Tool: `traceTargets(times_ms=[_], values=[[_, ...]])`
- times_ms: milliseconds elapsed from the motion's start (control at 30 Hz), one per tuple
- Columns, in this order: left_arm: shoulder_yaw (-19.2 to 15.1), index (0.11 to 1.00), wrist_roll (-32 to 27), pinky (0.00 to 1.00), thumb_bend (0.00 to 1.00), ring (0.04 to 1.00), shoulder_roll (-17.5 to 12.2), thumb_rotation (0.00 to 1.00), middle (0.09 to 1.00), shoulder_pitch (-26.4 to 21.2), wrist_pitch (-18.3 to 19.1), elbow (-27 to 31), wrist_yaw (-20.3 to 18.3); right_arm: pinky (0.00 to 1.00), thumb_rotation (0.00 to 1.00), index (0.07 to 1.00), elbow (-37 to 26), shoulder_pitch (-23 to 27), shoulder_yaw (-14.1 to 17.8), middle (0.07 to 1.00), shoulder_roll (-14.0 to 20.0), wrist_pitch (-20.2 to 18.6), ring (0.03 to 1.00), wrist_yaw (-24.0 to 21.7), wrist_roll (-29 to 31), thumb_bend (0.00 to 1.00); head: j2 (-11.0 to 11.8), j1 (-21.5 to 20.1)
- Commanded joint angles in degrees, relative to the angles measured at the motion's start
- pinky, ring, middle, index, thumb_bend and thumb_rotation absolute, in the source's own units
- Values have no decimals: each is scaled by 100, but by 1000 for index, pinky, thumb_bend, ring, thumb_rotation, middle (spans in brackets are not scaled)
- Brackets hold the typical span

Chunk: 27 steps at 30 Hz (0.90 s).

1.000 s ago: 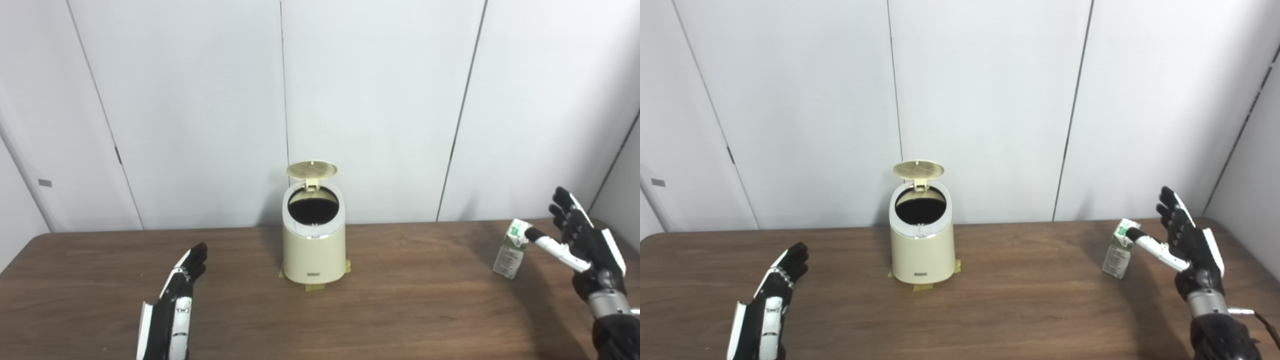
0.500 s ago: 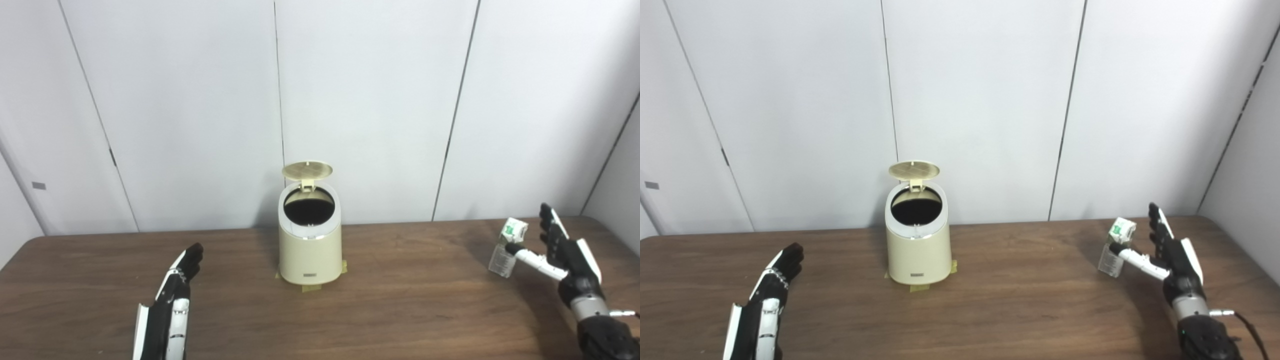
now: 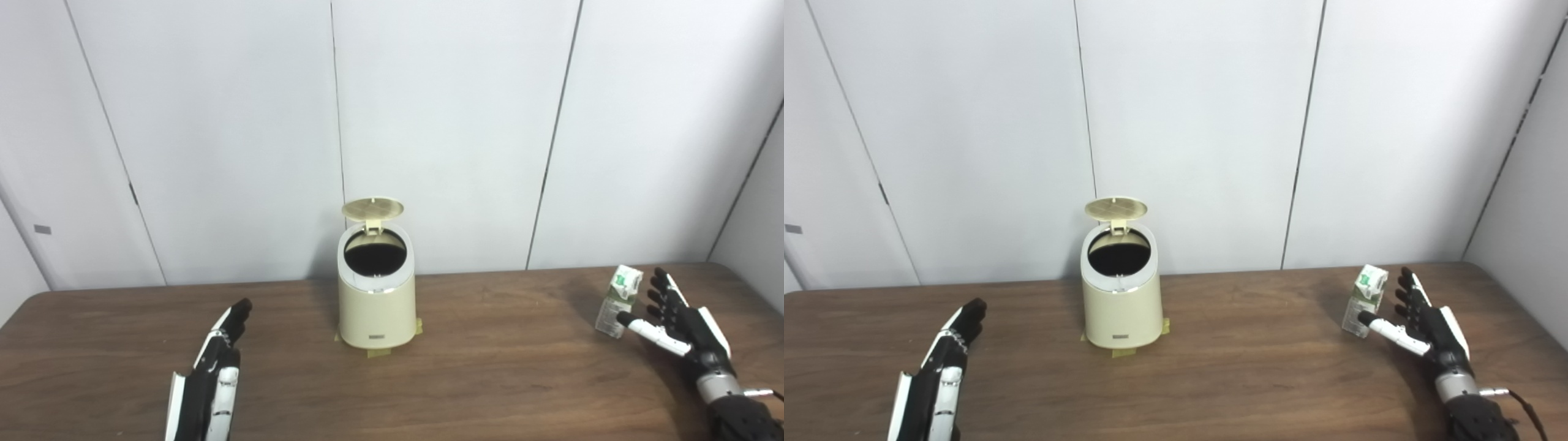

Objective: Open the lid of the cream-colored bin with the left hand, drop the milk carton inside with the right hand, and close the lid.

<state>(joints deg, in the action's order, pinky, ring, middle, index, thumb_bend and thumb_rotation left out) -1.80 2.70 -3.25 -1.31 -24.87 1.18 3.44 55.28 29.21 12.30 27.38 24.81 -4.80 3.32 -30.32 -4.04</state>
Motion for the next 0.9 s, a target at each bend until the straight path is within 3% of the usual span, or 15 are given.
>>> traceTargets(times_ms=[0, 167, 367, 533, 867], values=[[8, 886, 125, 967, 366, 940, -142, 828, 917, 130, -193, -219, -47, 883, 416, 983, 44, 308, -16, 981, 209, 209, 931, 89, -25, 960, -5, 6], [19, 884, 116, 962, 370, 939, -161, 817, 918, 143, -197, -229, -62, 856, 413, 915, 391, 466, -56, 931, 229, 209, 896, -15, 15, 960, -3, 9], [-26, 873, 154, 960, 362, 930, -122, 792, 910, 157, -193, -221, -39, 831, 444, 905, 532, 588, -159, 916, 224, 209, 875, 178, -90, 943, 0, 24], [-10, 874, 59, 975, 355, 936, -142, 776, 910, 156, -200, -234, -93, 841, 410, 913, 637, 703, -163, 878, 226, 205, 869, 164, -8, 984, 7, 48], [2, 868, 265, 917, 404, 912, -105, 790, 901, 176, -192, -223, 30, 834, 357, 887, 640, 807, -80, 867, 261, 207, 859, -288, 276, 1000, -10, 69]])
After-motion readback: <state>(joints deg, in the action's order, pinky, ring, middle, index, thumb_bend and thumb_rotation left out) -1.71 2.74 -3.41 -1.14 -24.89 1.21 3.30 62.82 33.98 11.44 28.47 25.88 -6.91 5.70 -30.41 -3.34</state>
